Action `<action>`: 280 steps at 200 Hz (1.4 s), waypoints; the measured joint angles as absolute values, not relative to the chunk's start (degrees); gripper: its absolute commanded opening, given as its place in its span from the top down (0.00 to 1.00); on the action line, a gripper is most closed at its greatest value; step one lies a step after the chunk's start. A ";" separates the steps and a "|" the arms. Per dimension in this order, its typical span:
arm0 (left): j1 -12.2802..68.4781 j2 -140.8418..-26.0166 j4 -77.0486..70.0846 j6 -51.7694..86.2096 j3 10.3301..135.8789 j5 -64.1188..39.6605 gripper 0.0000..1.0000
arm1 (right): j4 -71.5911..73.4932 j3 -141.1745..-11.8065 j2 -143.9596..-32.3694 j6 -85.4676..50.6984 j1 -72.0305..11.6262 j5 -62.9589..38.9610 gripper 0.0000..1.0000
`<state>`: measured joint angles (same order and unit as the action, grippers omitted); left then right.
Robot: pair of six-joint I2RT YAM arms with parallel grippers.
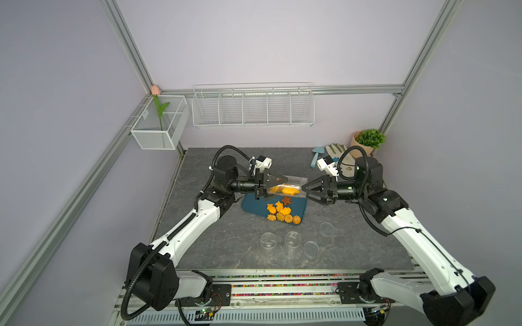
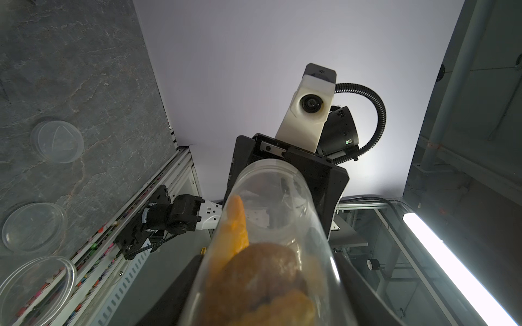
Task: Pour the cookies out of the jar
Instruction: Unscrew the lid from the jar.
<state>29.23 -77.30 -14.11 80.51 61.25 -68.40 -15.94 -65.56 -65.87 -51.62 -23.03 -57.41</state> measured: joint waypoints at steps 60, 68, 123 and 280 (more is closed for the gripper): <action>29.15 -77.25 -14.92 80.51 61.32 -68.38 0.41 | -13.34 -65.30 -66.67 -55.59 -22.59 -57.25 0.39; 29.15 -77.25 -14.92 80.53 61.32 -68.38 0.41 | -13.06 -65.19 -66.67 -55.86 -22.59 -57.25 0.39; 29.17 -77.25 -14.66 80.49 61.32 -68.40 0.41 | -14.57 -65.23 -66.54 -51.64 -22.22 -57.49 0.37; 31.42 -77.80 -14.66 80.47 61.34 -69.12 0.41 | -7.55 -54.04 -53.74 -1.28 -24.51 -43.66 0.56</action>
